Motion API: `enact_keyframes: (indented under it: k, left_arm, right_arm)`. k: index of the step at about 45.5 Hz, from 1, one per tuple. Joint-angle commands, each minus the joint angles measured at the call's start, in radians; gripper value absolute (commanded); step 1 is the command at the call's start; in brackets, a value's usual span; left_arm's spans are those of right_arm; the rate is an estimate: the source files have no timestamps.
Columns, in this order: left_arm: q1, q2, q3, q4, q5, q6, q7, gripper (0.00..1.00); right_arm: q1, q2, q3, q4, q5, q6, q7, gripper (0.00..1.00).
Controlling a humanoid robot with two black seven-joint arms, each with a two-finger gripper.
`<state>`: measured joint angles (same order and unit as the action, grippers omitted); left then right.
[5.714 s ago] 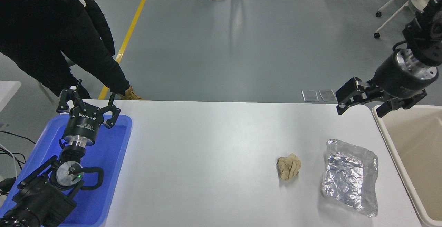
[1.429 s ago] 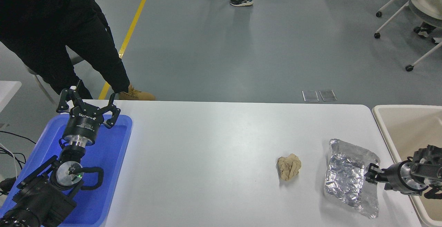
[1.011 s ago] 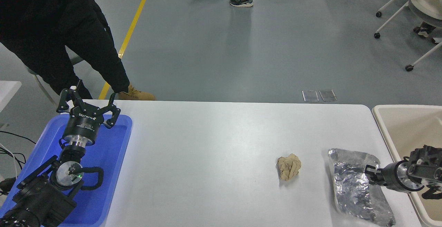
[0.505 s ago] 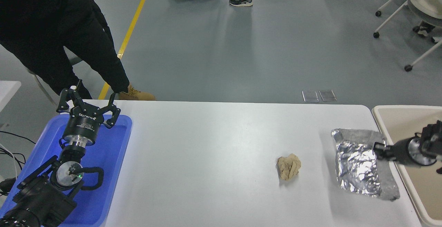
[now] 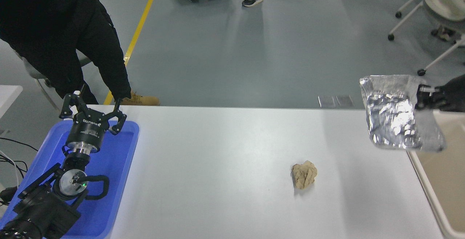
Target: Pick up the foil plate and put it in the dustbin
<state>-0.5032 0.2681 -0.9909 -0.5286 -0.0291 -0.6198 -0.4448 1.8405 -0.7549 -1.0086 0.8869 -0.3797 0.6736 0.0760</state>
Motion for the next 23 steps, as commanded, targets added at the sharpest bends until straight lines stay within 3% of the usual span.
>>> enact_keyframes:
  k: [1,23]
  left_arm:
    - [0.0,0.0,0.0,0.001,0.0,0.0,0.0,1.0]
    - [0.0,0.0,0.0,-0.001,0.0,0.0,0.0,1.0]
  right_arm:
    - [0.147,0.005,-0.027,0.006,-0.005,0.092,-0.004,0.0]
    - [0.025,0.009,-0.015,-0.069,-0.011,0.014,-0.005,0.0]
